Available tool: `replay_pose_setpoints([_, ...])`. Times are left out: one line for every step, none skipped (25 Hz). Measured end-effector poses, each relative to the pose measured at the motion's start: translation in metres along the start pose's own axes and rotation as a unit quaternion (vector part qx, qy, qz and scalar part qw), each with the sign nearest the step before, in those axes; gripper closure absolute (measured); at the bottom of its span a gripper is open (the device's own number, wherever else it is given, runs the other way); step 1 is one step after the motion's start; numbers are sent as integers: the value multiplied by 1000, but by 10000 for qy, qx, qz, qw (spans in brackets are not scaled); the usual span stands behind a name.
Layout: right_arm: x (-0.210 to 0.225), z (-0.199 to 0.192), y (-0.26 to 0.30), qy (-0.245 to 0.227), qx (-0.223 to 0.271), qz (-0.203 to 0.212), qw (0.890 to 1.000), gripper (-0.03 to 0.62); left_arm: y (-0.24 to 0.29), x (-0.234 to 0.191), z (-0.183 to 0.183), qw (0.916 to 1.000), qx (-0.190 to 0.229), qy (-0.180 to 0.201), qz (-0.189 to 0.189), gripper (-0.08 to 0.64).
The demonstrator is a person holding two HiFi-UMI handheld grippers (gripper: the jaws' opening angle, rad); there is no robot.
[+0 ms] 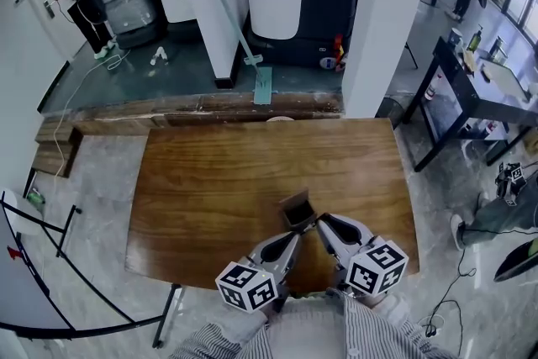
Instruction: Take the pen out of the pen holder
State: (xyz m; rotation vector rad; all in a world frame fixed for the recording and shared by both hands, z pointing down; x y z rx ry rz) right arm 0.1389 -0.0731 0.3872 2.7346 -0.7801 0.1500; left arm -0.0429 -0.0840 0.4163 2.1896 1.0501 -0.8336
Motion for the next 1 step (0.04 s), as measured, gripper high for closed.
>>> replay_pose_setpoints([1,1,0,-8,-3,-2,10000,534,1,0,1,10000,2,4,1,552])
Point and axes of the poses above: the fingertips, and each gripper's own axes: y forward along the fingers, x to its right, z out of its top, the point moved 9 cm from there along -y, backward along the fingers, and after that the axes turned 15 degrees about -y, right-handed, at the moved point
